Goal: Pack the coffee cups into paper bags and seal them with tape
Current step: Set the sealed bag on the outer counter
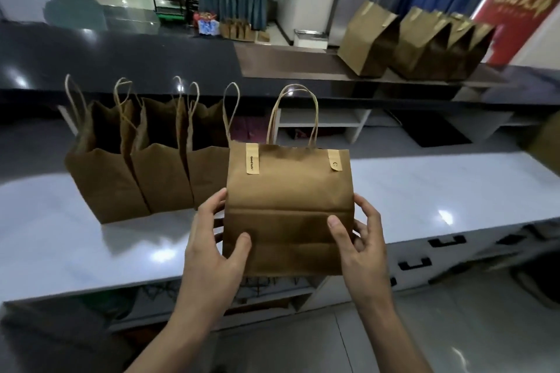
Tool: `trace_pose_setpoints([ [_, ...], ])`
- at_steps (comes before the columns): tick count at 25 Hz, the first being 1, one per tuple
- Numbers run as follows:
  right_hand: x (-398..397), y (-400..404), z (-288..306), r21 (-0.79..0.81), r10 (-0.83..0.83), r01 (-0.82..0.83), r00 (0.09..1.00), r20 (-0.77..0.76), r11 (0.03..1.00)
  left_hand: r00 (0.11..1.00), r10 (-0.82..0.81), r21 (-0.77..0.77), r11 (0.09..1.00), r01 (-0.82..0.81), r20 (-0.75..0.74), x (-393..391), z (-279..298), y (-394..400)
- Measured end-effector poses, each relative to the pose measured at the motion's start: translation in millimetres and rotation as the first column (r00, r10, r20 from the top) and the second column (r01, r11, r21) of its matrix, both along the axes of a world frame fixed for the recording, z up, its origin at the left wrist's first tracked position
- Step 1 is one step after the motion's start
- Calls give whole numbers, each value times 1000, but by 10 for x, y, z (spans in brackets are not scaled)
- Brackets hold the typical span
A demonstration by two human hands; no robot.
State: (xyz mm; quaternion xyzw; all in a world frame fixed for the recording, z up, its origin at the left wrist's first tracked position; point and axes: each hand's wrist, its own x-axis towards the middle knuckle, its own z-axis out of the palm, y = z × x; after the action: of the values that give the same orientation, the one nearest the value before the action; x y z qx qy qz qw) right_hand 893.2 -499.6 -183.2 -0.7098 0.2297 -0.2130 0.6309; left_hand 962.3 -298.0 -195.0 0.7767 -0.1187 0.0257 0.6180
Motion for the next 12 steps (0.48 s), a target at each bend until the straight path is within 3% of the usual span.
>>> trace_pose_setpoints([
  [5,255,-94,73,1,-127,127,991,44,992,988,-154,25,988,154,-22,488,101,-161],
  [12,606,-300,189,40,-229,226,962,146,973,974,-227,57,972,228,-10,1129,278,-553],
])
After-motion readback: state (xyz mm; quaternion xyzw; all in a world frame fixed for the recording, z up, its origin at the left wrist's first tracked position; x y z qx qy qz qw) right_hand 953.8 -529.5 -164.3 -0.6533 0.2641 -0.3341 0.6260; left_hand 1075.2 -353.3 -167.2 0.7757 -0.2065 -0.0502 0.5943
